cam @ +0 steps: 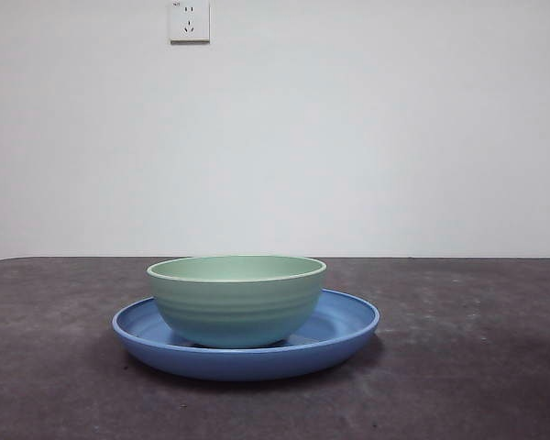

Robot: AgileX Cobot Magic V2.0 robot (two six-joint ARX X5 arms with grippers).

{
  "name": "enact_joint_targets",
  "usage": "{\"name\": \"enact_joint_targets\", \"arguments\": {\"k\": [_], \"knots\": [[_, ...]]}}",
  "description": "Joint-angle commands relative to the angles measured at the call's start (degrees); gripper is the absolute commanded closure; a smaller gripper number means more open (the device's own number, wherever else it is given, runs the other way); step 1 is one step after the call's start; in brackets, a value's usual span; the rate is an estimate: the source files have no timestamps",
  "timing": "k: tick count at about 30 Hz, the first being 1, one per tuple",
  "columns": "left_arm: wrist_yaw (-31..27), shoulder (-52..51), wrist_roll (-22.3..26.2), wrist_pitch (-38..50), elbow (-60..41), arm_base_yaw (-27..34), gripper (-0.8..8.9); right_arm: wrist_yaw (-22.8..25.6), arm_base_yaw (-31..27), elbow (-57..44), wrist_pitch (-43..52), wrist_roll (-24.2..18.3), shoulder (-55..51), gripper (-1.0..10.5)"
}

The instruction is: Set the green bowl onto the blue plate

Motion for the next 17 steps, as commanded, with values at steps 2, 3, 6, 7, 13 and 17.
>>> {"name": "enact_joint_targets", "arguments": {"k": [2,3,6,7,13,17], "knots": [[0.26,-0.07,0.31,-0.42,-1.18,0.11,7.81,0.17,-0.11,-0.31,-0.44,0.13,-0.13,9.0],[0.26,-0.07,0.31,-0.42,-1.16,0.11,7.81,0.17,-0.11,-0.31,-0.42,0.13,-0.13,9.0],[0.26,-0.07,0.31,-0.42,-1.18,0.11,7.81,0.15,-0.09,-0.31,-0.02,0.13,-0.13,9.0],[0.26,-0.07,0.31,-0.42,-1.18,0.11,7.81,0.15,-0.09,-0.31,0.33,0.13,-0.13,9.0],[0.26,-0.07,0.31,-0.42,-1.18,0.11,7.81,0.15,-0.09,-0.28,0.42,0.13,-0.13,9.0],[0.26,-0.07,0.31,-0.42,-1.16,0.11,7.81,0.15,-0.09,-0.28,0.44,0.13,-0.13,9.0]]}}
